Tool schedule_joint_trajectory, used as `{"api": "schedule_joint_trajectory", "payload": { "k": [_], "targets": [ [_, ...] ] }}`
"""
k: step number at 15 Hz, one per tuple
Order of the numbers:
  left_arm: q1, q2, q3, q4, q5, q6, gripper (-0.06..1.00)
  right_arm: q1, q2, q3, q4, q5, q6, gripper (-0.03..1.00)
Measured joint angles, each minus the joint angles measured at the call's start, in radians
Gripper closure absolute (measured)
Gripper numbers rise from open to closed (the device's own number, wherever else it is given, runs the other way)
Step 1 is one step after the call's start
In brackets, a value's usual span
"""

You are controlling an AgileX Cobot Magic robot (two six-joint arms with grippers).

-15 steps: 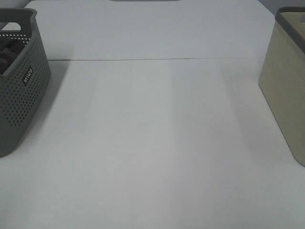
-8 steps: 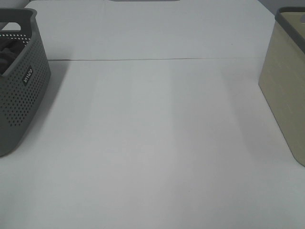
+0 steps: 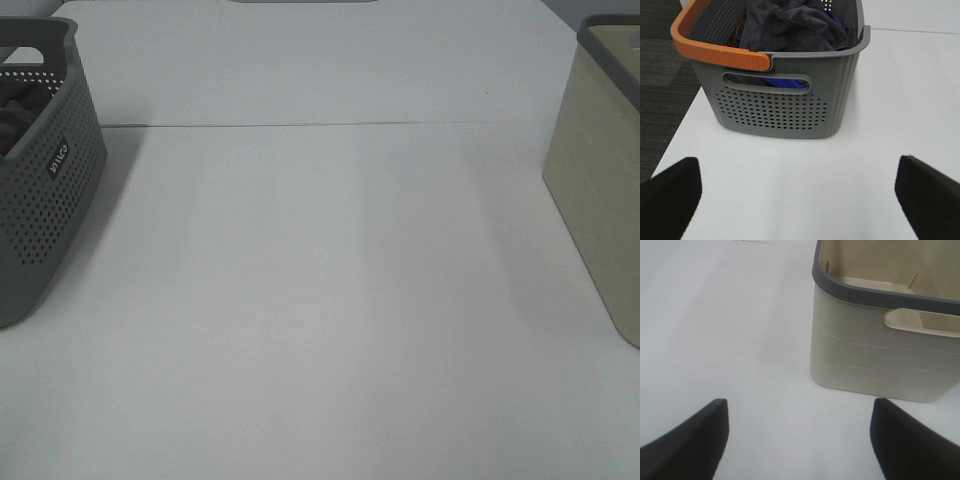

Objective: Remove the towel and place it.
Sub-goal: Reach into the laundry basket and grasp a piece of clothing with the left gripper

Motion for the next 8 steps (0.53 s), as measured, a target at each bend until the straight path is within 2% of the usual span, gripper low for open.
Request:
{"api": "schedule_joint_trajectory", "payload": {
  "k": [8],
  "targets": [
    [0.0, 0.0, 0.0, 0.0, 0.0, 0.0, -0.05, 0.0, 0.0, 0.0, 0.0, 0.0, 0.0, 0.2]
  ]
}}
